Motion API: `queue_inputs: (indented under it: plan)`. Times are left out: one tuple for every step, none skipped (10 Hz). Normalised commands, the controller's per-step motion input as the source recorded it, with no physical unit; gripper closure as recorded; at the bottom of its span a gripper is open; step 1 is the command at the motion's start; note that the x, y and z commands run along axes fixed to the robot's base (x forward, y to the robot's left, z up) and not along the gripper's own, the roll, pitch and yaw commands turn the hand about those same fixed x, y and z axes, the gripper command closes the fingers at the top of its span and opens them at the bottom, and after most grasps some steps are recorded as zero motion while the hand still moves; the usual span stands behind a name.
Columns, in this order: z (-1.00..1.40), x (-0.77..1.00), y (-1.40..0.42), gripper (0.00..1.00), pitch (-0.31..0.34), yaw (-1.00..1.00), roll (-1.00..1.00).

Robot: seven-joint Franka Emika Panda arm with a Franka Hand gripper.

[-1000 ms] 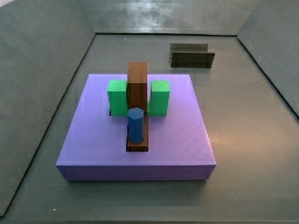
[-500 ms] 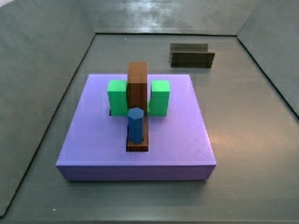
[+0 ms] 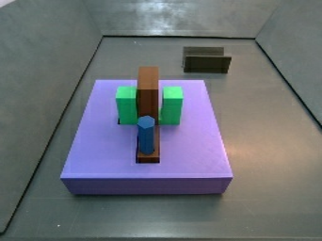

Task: Pick up the red object. Move up. Place the red object on the fixture. Regrasp the red object. Move to above the board. Insert the red object.
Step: Insert the red object.

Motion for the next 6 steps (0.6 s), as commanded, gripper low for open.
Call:
queue_inputs:
  plan:
    - [-0.57,0.4,0.61,1.0,-0.08,-0.09,-0.13]
    - [-0.65,0.48,0.51,1.0,-0.083,-0.07,-0.13]
    - [-0.73,0.28,0.33,1.0,-0.106,-0.11,-0.12]
    - [-0.98,0.0,0.11,1.0,-0.089,-0.29,0.0]
    - [-0.93,0.0,0.19,1.0,-0.104,-0.29,-0.01]
    - [-0.67,0.0,0.17,1.0,-0.219,-0.3,0.0]
